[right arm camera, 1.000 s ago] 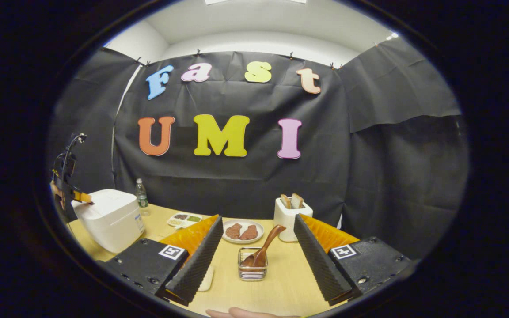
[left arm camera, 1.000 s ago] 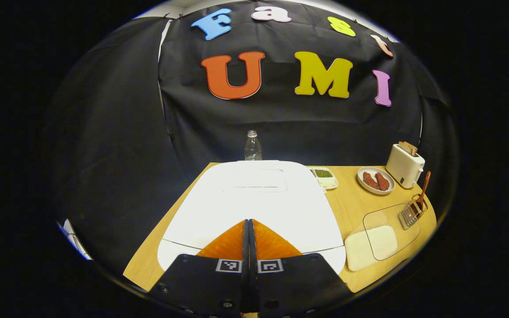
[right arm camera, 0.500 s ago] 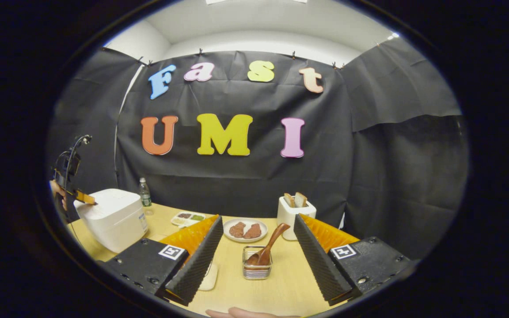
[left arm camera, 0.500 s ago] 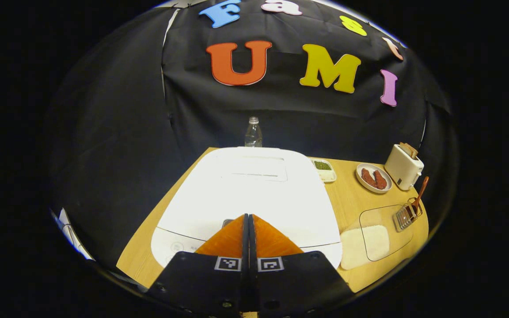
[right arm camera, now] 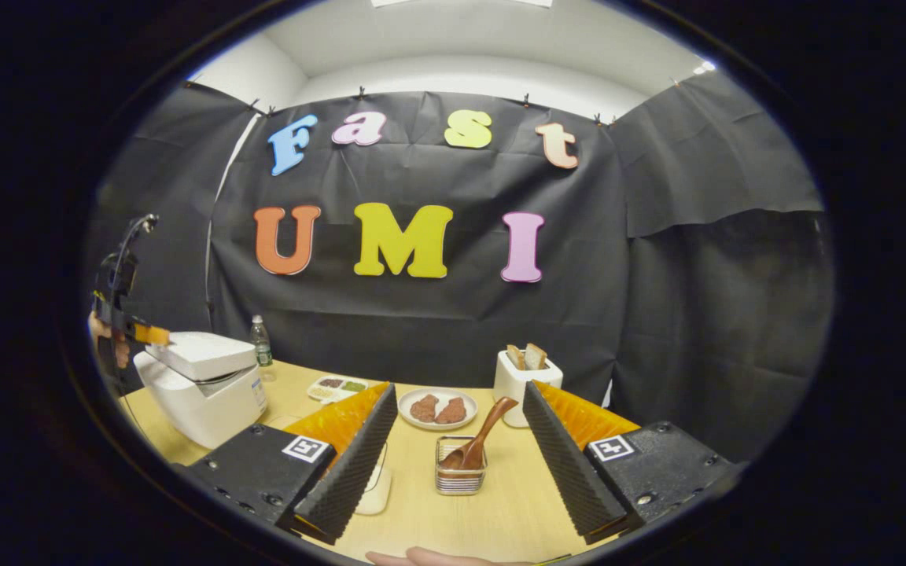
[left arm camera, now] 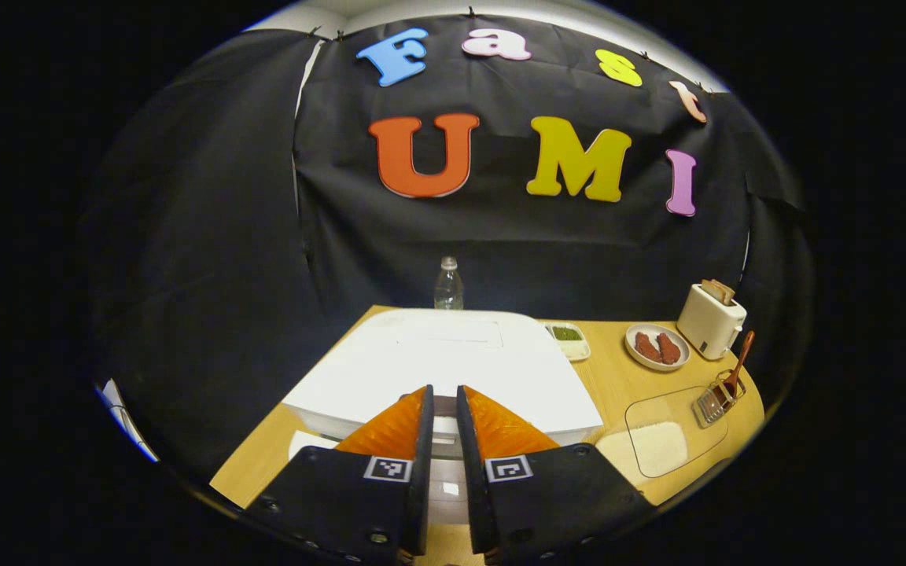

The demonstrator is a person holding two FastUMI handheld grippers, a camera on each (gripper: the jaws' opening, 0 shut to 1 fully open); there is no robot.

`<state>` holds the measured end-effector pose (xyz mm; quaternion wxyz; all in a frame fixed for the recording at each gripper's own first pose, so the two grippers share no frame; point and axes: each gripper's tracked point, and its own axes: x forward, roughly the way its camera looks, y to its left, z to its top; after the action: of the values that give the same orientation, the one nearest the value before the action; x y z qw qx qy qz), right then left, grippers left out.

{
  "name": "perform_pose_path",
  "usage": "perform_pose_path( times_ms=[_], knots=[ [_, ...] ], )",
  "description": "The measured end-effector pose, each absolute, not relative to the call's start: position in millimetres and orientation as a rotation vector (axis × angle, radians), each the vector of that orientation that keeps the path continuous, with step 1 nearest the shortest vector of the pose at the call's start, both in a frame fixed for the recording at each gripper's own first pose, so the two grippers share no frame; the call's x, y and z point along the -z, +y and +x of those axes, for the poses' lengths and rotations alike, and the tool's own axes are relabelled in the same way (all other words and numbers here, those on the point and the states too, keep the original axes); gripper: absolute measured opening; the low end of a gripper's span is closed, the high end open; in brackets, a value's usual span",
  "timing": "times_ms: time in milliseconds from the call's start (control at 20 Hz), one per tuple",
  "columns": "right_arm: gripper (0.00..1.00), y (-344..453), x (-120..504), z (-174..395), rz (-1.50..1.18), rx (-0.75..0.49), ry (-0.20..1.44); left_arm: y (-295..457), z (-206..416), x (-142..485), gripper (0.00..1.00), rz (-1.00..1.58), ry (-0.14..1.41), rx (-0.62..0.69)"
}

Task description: Close the left gripper, press the button to open the rice cooker; take a wooden spoon from the chopstick holder with the right hand, scoop a spoonful of rice and pour it into the rice cooker, then put the wooden spoon back into the chopstick holder.

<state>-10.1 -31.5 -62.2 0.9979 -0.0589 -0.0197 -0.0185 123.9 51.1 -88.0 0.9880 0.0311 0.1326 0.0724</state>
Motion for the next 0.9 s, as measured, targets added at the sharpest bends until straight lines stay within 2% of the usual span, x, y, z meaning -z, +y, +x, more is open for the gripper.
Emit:
perform_pose_path(
  times_ms=[100, 150, 200, 250, 300, 350, 600, 900],
  knots=[
    [1.00, -30.2, 59.1, -14.8, -0.127, 0.033, -0.050, 45.8, 113.2, 66.0, 0.52, 0.064, 0.224, -0.160],
    [1.00, -30.9, 57.9, -17.3, -0.131, 0.033, -0.056, 40.6, 106.0, 60.9, 0.57, 0.045, 0.220, -0.144],
    [1.00, -30.6, 57.0, -18.9, -0.133, 0.033, -0.060, 35.8, 100.1, 57.3, 0.57, 0.031, 0.212, -0.129],
    [1.00, -30.6, 56.9, -19.6, -0.136, 0.034, -0.062, 34.4, 96.9, 52.7, 0.68, 0.026, 0.203, -0.122],
    [1.00, -30.8, 56.1, -19.8, -0.139, 0.034, -0.063, 34.1, 92.4, 48.8, 0.91, 0.028, 0.188, -0.123],
    [1.00, -30.8, 57.0, -20.1, -0.140, 0.033, -0.063, 34.0, 90.7, 44.1, 0.97, 0.032, 0.171, -0.125],
    [1.00, -33.0, 64.2, -15.2, -0.138, 0.027, -0.044, 34.6, 73.6, 34.5, 0.96, 0.063, 0.114, -0.138],
    [1.00, -54.3, 89.4, 23.4, -0.118, 0.063, -0.003, 27.7, 51.3, 36.0, 0.96, 0.055, 0.070, -0.104]
  ],
)
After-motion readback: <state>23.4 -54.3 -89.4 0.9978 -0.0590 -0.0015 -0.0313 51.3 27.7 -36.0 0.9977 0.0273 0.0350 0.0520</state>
